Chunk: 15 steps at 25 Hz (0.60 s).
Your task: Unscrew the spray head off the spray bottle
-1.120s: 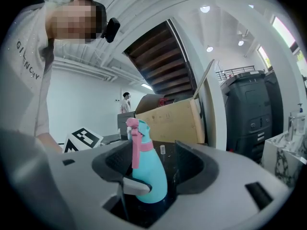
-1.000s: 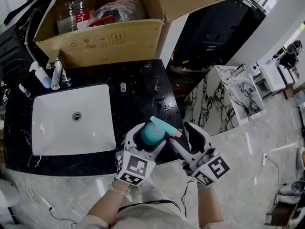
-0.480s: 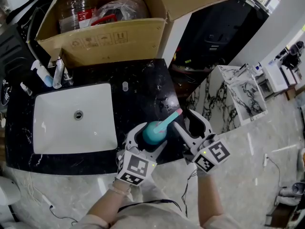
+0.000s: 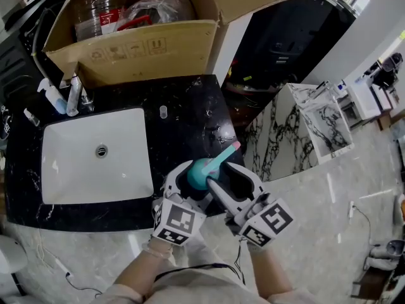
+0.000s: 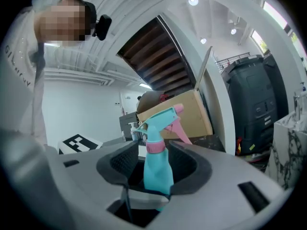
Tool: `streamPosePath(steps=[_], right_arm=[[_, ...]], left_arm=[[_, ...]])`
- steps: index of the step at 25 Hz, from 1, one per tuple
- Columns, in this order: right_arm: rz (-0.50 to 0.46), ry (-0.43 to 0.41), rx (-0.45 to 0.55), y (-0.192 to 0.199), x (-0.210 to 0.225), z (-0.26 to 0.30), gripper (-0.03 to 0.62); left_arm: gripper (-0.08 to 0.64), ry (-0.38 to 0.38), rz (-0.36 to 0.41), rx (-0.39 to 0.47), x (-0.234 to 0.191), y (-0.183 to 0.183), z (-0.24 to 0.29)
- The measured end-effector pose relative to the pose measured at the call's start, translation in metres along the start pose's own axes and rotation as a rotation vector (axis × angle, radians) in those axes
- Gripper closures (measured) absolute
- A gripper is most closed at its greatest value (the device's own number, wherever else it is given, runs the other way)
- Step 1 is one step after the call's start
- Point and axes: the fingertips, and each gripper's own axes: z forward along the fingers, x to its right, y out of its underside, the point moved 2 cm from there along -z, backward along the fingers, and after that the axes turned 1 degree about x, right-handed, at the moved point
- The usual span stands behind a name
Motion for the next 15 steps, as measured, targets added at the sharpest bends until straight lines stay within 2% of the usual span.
streamPosePath(steps=[3,10,15], right_arm=[[0.023,0.013,-0.016,0.0,0.002,0.01,0.39],[-0.057,0.041,-0.038,-0.005,0.002,0.025,0.39],[-0.09,-0.004,-0.039,-0.007,0.003,0.022,0.43]], left_arm=[[0.213,-0.002,0.002,-0.001,0.001,-0.001,0.0],[0.215,-0.007,0.01,-0.005,0.001,-0.001,0.0],[0.216,-0.009,0.009,-0.004,0.001,0.0,0.0]])
